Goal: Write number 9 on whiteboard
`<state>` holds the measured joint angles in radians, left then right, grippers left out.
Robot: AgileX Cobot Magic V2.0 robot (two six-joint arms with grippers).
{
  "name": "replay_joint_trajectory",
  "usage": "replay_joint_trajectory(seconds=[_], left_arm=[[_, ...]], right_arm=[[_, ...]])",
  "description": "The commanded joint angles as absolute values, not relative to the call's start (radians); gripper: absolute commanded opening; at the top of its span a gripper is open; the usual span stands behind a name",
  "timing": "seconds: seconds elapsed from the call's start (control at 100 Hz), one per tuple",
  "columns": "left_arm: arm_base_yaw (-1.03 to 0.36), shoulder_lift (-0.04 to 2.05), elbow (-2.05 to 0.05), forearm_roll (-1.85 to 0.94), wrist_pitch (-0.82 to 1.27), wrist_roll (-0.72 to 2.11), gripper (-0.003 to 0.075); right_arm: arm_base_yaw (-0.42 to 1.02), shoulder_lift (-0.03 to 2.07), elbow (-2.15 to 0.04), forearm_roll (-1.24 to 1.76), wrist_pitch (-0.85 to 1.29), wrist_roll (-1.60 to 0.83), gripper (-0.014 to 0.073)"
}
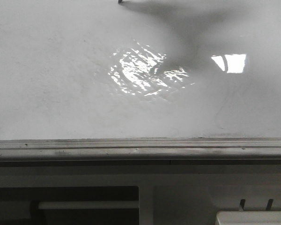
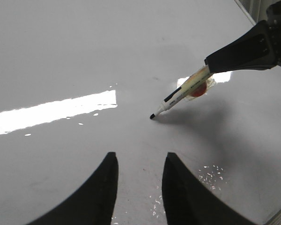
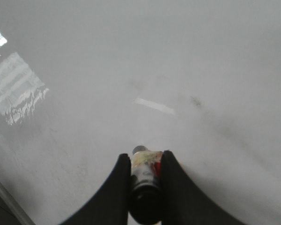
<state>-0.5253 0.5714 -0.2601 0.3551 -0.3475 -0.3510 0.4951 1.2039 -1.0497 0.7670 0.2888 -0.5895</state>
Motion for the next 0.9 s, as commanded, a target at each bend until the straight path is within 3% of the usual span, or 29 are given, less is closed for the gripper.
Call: replay_joint_trajectory(seconds=[0.0,0.25,0.77,0.89], left_arm=[[-0.521,0.571,-0.287,0.335,-0.413,-0.356,0.0221],[-0.521,0.571,-0.287,0.335,-0.417,-0.356,0.0221],[-0.521,0.571,-0.287,0.335,-0.417,-0.356,0.0221],[-0.521,0.571,-0.287,0.335,-0.415,-0.356,0.0221]], right_arm=[[0.482,1.235,-1.127,0.786,0.271,-0.598,-0.0068],[0.517,1.332,-1.156,0.793,0.439,-0.566,-0.0067],[0.419,1.250,-1.221,0.738,0.412,-0.549,-0.0068],[0.419,1.253,-1.183,0.746,0.493,-0.544,-0.0067]])
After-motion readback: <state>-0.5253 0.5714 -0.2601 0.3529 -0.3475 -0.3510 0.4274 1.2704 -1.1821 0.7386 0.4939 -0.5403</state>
